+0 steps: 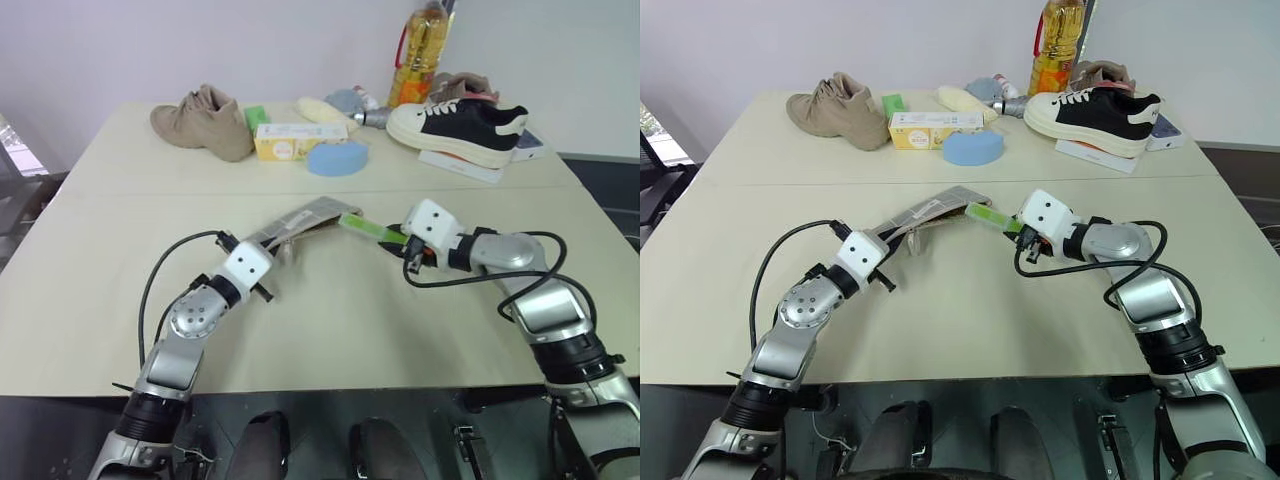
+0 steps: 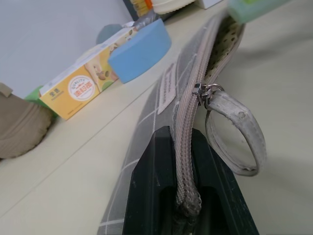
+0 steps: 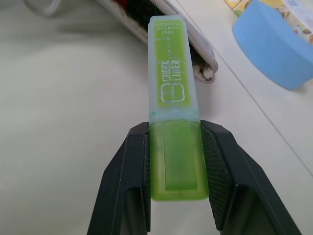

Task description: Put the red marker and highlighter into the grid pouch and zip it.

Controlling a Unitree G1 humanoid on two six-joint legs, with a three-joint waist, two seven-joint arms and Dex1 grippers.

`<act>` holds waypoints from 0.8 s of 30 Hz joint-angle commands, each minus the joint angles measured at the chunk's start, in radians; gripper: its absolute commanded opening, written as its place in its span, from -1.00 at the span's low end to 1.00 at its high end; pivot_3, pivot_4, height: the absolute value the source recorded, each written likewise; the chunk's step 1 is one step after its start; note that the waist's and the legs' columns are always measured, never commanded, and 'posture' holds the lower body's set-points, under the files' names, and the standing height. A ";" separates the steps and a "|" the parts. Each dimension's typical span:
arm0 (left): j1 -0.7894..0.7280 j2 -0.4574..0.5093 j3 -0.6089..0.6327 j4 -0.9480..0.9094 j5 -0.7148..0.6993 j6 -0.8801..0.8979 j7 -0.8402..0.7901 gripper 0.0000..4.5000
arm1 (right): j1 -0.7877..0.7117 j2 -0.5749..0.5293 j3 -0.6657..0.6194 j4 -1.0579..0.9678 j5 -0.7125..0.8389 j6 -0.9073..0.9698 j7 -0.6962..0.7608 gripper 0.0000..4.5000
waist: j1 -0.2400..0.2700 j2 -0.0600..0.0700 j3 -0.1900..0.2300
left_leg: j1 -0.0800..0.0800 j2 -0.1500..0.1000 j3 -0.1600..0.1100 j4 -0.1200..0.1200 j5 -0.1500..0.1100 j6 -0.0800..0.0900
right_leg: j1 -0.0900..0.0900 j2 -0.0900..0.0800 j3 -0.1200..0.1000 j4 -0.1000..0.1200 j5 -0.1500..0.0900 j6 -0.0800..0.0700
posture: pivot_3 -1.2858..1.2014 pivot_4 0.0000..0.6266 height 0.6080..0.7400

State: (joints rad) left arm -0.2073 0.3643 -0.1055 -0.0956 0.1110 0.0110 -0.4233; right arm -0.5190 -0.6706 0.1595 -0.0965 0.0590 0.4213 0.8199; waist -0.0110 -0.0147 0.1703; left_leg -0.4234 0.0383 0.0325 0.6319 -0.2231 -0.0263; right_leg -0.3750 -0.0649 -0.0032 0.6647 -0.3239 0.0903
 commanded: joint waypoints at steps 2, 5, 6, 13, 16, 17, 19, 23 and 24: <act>0.009 0.003 -0.009 -0.063 -0.020 -0.033 -0.022 -1.00 | -0.023 0.000 0.004 -0.019 -0.008 -0.013 0.011 -0.61 | 0.000 0.000 0.000 | 0.000 0.000 0.000 0.000 0.000 0.000 | 0.000 0.000 0.000 0.000 0.000 0.000 | 0.03 -0.52 1.00; 0.016 0.008 -0.016 -0.072 -0.028 -0.050 -0.044 -1.00 | -0.023 -0.017 0.021 -0.033 -0.021 -0.023 0.033 -0.61 | 0.000 0.000 0.000 | 0.000 0.000 0.000 0.000 0.000 0.000 | 0.000 0.000 0.000 0.000 0.000 0.000 | 0.03 -0.52 1.00; 0.017 0.009 -0.018 -0.074 -0.031 -0.055 -0.051 -1.00 | -0.023 -0.023 0.027 -0.038 -0.028 -0.027 0.039 -0.61 | 0.000 0.000 0.000 | 0.000 0.000 0.000 0.000 0.000 0.000 | 0.000 0.000 0.000 0.000 0.000 0.000 | 0.03 -0.52 1.00; 0.032 0.021 -0.035 -0.103 -0.111 -0.090 -0.153 -1.00 | -0.035 -0.072 0.091 -0.113 -0.083 -0.124 0.115 -0.61 | -0.002 0.000 0.000 | 0.000 0.000 0.000 0.000 0.000 0.000 | 0.000 0.000 0.000 0.000 0.000 0.000 | 0.03 -0.52 1.00; 0.040 0.034 -0.037 -0.112 -0.156 -0.079 -0.205 -1.00 | -0.050 -0.098 0.143 -0.145 -0.142 -0.221 0.156 -0.61 | -0.003 0.000 0.000 | 0.000 0.001 0.000 0.000 0.000 0.000 | 0.000 0.001 0.000 0.000 0.000 0.000 | 0.03 -0.52 1.00; 0.040 0.037 -0.036 -0.114 -0.166 -0.076 -0.215 -1.00 | -0.057 -0.099 0.153 -0.146 -0.157 -0.241 0.159 -0.61 | -0.003 0.000 0.000 | 0.000 0.001 0.000 0.000 0.000 0.000 | 0.000 0.001 0.000 0.000 0.000 0.000 | 0.03 -0.52 1.00; 0.037 0.043 -0.035 -0.117 -0.179 -0.070 -0.229 -1.00 | -0.068 -0.090 0.161 -0.140 -0.173 -0.265 0.157 -0.61 | -0.002 0.000 0.000 | 0.000 0.001 0.000 0.000 0.000 0.000 | 0.000 0.001 0.000 0.000 0.000 0.000 | 0.03 -0.52 1.00; 0.028 0.053 -0.032 -0.113 -0.176 -0.061 -0.234 -1.00 | -0.084 -0.073 0.148 -0.134 -0.153 -0.231 0.180 -0.14 | 0.000 0.000 0.000 | 0.000 0.001 0.000 0.001 0.000 0.000 | 0.000 0.001 0.000 0.000 0.000 0.000 | 0.03 -0.52 1.00; 0.025 0.055 -0.032 -0.108 -0.170 -0.058 -0.229 -1.00 | -0.088 -0.069 0.136 -0.134 -0.144 -0.222 0.178 0.06 | 0.000 0.000 0.000 | 0.000 0.001 0.000 0.001 0.000 0.000 | 0.000 0.001 0.000 0.000 0.000 0.000 | 0.03 -0.52 1.00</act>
State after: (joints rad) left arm -0.1664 0.4155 -0.1418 -0.1613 -0.0521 -0.0463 -0.6513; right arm -0.5778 -0.7447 0.3270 -0.2027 -0.1022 0.1938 0.9972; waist -0.0111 -0.0146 0.1703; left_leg -0.4231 0.0391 0.0325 0.6325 -0.2231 -0.0263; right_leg -0.3746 -0.0644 -0.0032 0.6648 -0.3240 0.0901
